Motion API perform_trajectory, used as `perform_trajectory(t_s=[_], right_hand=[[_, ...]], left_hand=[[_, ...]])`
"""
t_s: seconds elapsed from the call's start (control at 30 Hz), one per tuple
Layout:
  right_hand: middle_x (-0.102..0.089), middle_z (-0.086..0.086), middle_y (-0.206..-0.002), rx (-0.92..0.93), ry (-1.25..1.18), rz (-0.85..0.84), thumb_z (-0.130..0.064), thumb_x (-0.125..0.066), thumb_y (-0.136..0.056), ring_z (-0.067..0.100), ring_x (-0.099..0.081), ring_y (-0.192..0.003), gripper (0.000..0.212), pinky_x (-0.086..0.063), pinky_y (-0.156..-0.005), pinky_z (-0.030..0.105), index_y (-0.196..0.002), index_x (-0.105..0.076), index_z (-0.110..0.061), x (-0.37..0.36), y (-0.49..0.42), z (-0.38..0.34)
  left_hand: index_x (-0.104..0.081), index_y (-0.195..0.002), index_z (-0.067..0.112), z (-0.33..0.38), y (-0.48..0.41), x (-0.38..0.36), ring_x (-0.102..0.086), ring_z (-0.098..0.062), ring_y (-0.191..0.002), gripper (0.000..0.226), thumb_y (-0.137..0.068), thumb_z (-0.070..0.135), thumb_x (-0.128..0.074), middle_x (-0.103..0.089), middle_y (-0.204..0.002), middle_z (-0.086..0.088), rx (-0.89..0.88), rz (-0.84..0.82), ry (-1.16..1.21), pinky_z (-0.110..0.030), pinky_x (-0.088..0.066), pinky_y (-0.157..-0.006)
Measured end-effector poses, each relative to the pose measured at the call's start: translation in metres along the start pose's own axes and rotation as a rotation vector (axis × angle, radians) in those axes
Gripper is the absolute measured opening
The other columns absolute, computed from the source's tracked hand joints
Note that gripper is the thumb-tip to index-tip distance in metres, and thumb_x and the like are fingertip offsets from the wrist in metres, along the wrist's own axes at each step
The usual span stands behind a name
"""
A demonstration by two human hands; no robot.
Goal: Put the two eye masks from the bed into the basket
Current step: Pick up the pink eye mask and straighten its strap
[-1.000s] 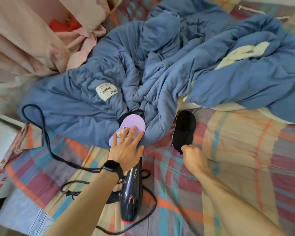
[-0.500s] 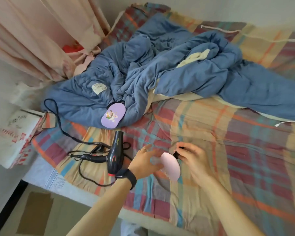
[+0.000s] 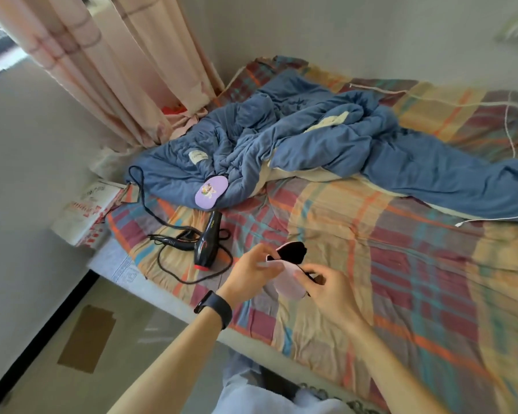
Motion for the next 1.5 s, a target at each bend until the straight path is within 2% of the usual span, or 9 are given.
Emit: perform_trajectory(t_s=[0.1,0.2,0.4,0.5,0.7,1.03,1.23,1.37,1.5], right_hand=[[-0.074,-0.018,-0.077,-0.025,-0.125,0.044,-0.032,-0.071,-0.089,0.005,-0.067,-0.068,0.007,-0.05,-0.062,0.024,-0.087,-0.076,-0.035,0.006,0.011,-0.001],[-0.075,-0.016,-0.085,-0.053,-0.147,0.077,-0.033,-0.074,-0.085,0.01,-0.07,-0.075,0.01,-0.054,-0.069,0.029,-0.088,-0.073,-0.043,0.011,0.023,-0.001],[-0.063,-0.003,-0.083,0.099,0.4,-0.111,-0.04,-0.072,-0.083,0.017,-0.061,-0.077,0.017,-0.046,-0.07,0.027,-0.084,-0.076,-0.023,0.022,0.033,0.002],[-0.059,-0.01,-0.081,0.077,0.069,0.027,-0.028,-0.072,-0.087,0.009,-0.058,-0.071,0.024,-0.04,-0.063,0.015,-0.063,-0.069,-0.028,0.032,0.037,-0.003],[-0.07,0.006,-0.069,-0.174,-0.992,0.011,-0.013,-0.06,-0.089,0.018,-0.072,-0.073,0.039,-0.051,-0.077,0.033,-0.051,-0.048,-0.015,0.034,0.028,-0.019],[-0.038,-0.004,-0.052,-0.371,-1.246,0.137,-0.025,-0.059,-0.095,0.013,-0.044,-0.052,0.029,-0.041,-0.065,0.032,-0.069,-0.051,-0.016,0.016,0.015,-0.02],[-0.034,-0.007,-0.041,-0.433,-1.345,0.009,-0.008,-0.053,-0.088,0.008,-0.032,-0.036,0.029,-0.031,-0.06,0.028,-0.067,-0.04,-0.022,0.016,0.02,-0.007],[-0.032,-0.007,-0.038,-0.479,-1.265,-0.091,-0.007,-0.058,-0.079,0.008,-0.033,-0.032,0.023,-0.041,-0.064,0.031,-0.068,-0.043,-0.02,0.008,0.027,-0.002],[-0.059,-0.003,-0.056,-0.349,-1.85,-0.064,0.001,-0.066,-0.057,0.009,-0.061,-0.05,0.013,-0.056,-0.088,0.037,-0.068,-0.064,-0.006,0.022,0.029,-0.02]], left_hand=[[-0.053,-0.117,0.028,0.009,0.015,-0.004,-0.068,-0.024,-0.089,0.047,-0.081,0.012,-0.077,-0.069,-0.101,-0.011,0.022,0.026,0.187,-0.028,-0.056,-0.074],[-0.059,-0.118,0.023,0.01,0.027,-0.003,-0.068,-0.02,-0.086,0.046,-0.078,0.024,-0.081,-0.072,-0.1,-0.007,0.074,0.129,0.107,-0.029,-0.057,-0.069],[-0.073,-0.101,0.018,0.026,0.034,0.019,-0.066,-0.018,-0.081,0.026,-0.079,0.032,-0.079,-0.074,-0.094,-0.004,0.041,0.287,0.107,-0.033,-0.052,-0.064],[-0.073,-0.099,0.019,0.04,0.035,0.038,-0.066,-0.019,-0.078,0.026,-0.077,0.031,-0.081,-0.075,-0.094,-0.008,-0.003,0.318,0.129,-0.032,-0.051,-0.064],[-0.071,-0.106,0.014,0.059,0.046,0.056,-0.068,-0.006,-0.07,0.03,-0.079,0.024,-0.08,-0.075,-0.091,-0.006,-0.043,0.305,0.236,-0.018,-0.052,-0.056],[-0.063,-0.123,0.013,0.038,0.061,0.044,-0.064,-0.022,-0.097,0.045,-0.084,-0.008,-0.066,-0.069,-0.107,-0.007,0.062,-0.118,0.356,-0.042,-0.053,-0.092],[-0.07,-0.108,0.007,0.022,0.064,0.067,-0.058,-0.019,-0.068,0.028,-0.081,0.007,-0.076,-0.067,-0.079,-0.002,0.083,0.286,0.31,-0.025,-0.049,-0.052],[-0.072,-0.098,0.017,0.019,0.064,0.078,-0.058,-0.019,-0.074,0.012,-0.086,0.013,-0.072,-0.071,-0.084,-0.003,0.028,0.354,0.321,-0.028,-0.049,-0.062],[-0.072,-0.094,0.02,0.024,0.072,0.074,-0.062,-0.015,-0.071,0.01,-0.086,0.015,-0.073,-0.073,-0.085,-0.004,-0.059,0.372,0.184,-0.024,-0.054,-0.06]])
Point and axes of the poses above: each hand's wrist, its own y-axis away from the middle knuckle, its own x-axis out of the back of the hand, z = x × y, the point moved 4 cm from there along -y, towards the middle knuckle
